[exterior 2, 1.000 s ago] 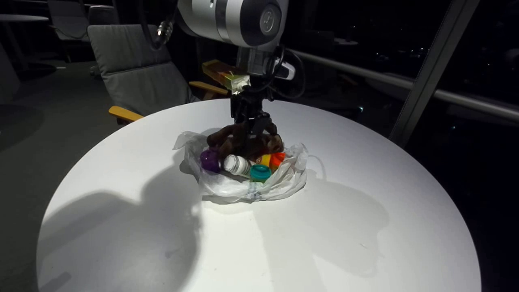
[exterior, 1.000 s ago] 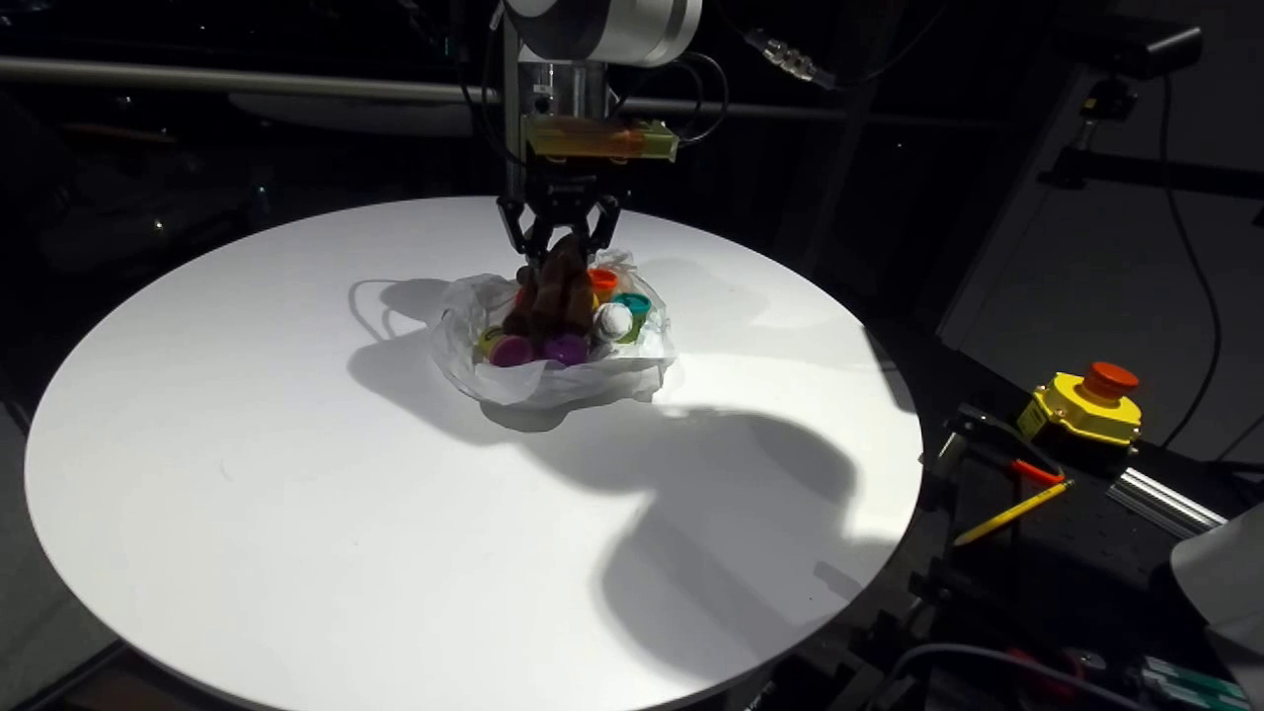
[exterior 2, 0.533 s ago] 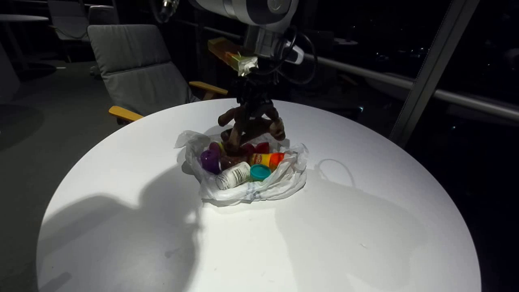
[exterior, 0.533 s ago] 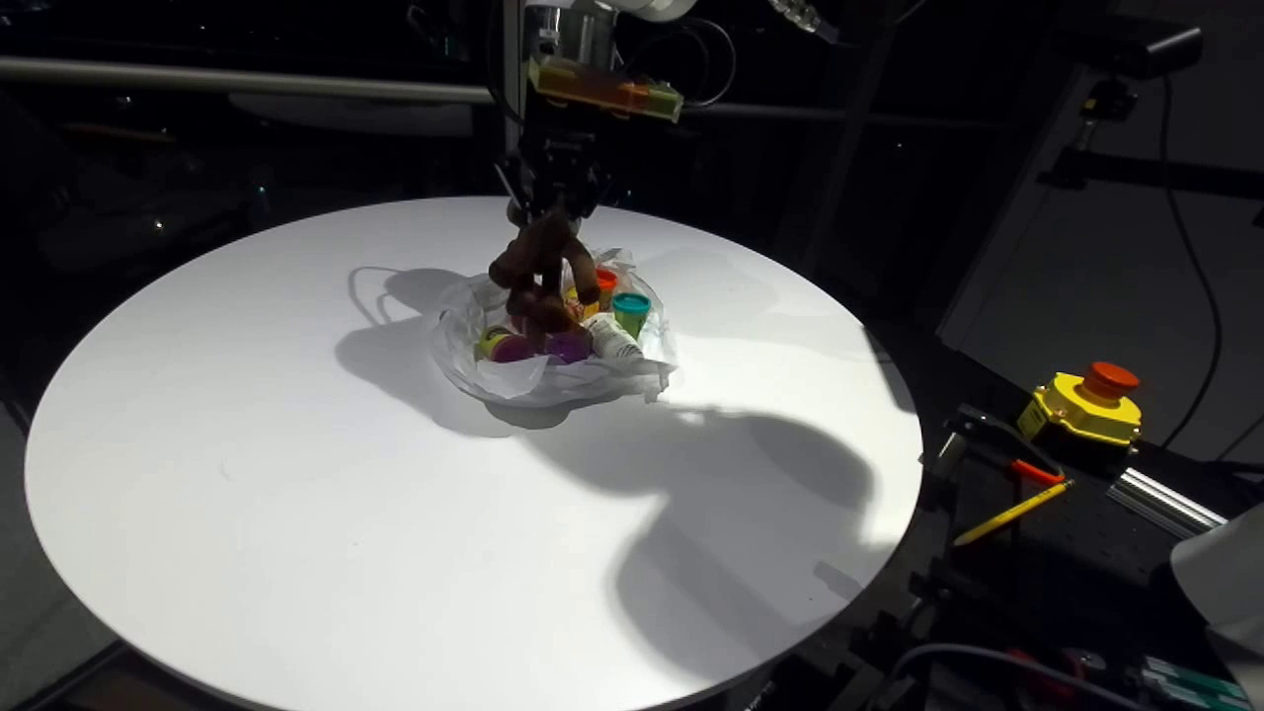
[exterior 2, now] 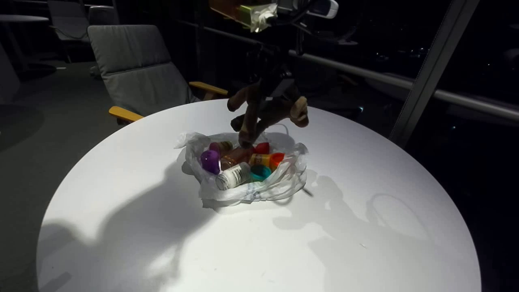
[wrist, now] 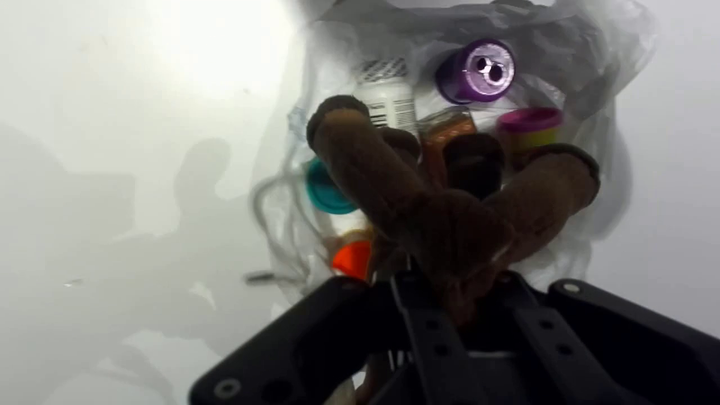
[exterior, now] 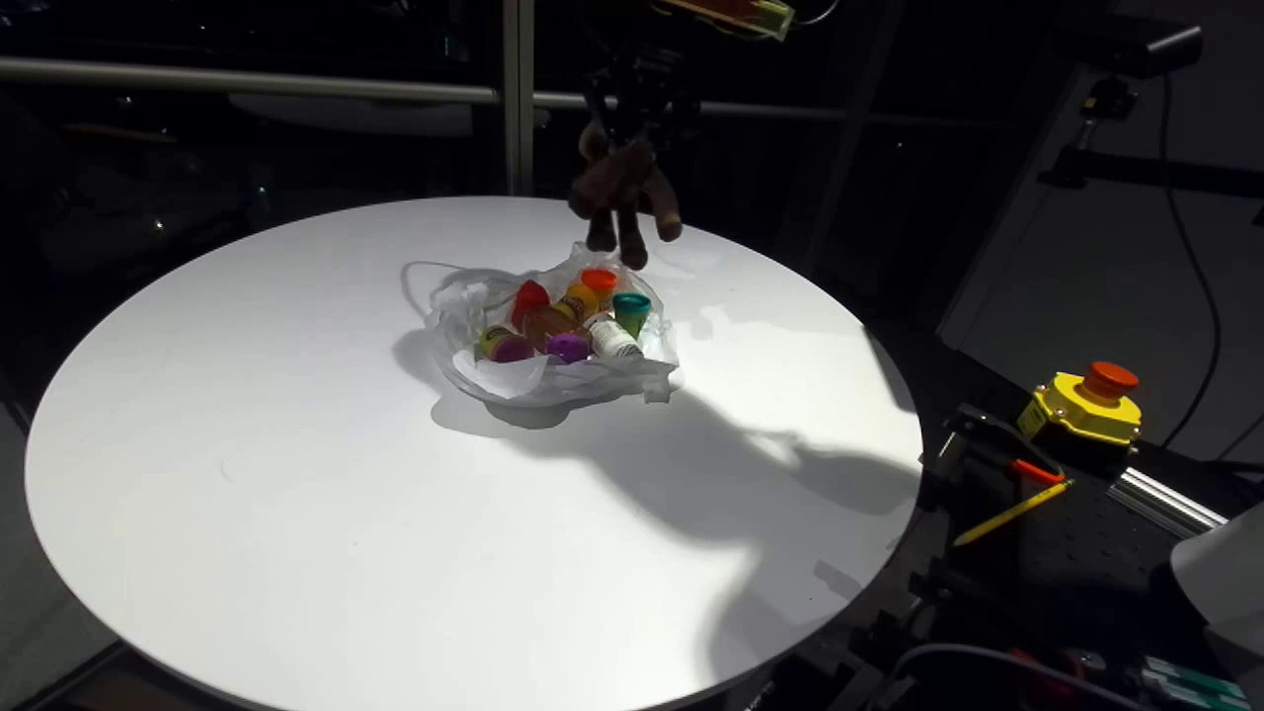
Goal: Remove the things from the plastic and put them on the table
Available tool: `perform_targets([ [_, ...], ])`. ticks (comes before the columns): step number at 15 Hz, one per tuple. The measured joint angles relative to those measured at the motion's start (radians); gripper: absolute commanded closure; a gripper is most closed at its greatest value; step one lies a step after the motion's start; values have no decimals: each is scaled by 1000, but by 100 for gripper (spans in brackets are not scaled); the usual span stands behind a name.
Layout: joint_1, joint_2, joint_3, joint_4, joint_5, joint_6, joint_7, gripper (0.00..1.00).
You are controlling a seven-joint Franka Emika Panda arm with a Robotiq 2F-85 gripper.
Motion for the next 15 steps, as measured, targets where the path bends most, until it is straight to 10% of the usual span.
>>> perform_targets([
  [7, -69, 38, -93, -152, -23, 50, 22, 92],
  [9, -70, 94, -103, -147, -43, 57, 53, 60],
  [15, -33, 163, -140, -130, -148, 67, 177, 16],
])
